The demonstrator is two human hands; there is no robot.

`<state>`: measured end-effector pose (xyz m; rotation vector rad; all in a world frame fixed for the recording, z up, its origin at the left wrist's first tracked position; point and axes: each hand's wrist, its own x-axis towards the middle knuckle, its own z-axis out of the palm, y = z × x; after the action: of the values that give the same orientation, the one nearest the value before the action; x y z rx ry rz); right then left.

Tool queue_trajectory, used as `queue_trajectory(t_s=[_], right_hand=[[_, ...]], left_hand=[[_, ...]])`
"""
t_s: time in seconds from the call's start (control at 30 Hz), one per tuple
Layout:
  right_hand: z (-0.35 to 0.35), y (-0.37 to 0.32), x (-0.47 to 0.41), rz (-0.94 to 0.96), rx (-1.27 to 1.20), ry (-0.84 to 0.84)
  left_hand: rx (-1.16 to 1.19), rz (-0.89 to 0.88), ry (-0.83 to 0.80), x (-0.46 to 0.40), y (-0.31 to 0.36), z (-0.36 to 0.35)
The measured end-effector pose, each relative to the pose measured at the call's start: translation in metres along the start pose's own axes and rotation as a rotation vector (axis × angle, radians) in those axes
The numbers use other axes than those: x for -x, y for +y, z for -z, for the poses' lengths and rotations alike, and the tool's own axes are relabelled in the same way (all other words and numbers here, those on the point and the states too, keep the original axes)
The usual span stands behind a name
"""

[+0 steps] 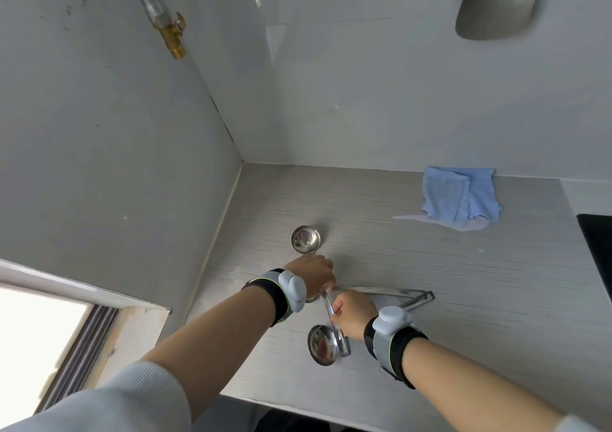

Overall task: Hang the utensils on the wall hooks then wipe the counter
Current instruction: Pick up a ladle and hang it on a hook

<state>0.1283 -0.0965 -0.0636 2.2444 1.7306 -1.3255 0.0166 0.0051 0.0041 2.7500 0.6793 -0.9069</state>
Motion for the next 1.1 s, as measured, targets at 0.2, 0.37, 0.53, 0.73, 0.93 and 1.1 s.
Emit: queue_trajectory(t_s=[0.2, 0.37, 0.53, 0.73, 0.93, 1.1], right_hand=[[0.006, 0.004, 0.0, -0.006, -0.103, 0.013], [0.028, 0.007, 0.005, -0.035, -0.221, 0.097], [0.051, 0.01, 0.009, -0.014, -0.332, 0.114], [0.08, 0.012, 0.017, 0.034, -0.442, 0.101], [0.107, 0.007, 0.024, 0.072, -0.711, 0.207], [0.126, -0.009, 0.024, 0.089, -0.904, 0.361]], left_hand=[[-0.059, 0.009, 0.08, -0.005, 0.0, -0.006], [-0.089, 0.052, 0.115, -0.011, -0.004, 0.0], [0.009, 0.106, 0.144, -0.015, -0.021, 0.008], [0.124, 0.137, 0.206, -0.015, -0.046, 0.004], [0.284, 0.189, 0.254, -0.008, -0.067, 0.007], [0.372, 0.189, 0.231, 0.0, -0.075, 0.022]])
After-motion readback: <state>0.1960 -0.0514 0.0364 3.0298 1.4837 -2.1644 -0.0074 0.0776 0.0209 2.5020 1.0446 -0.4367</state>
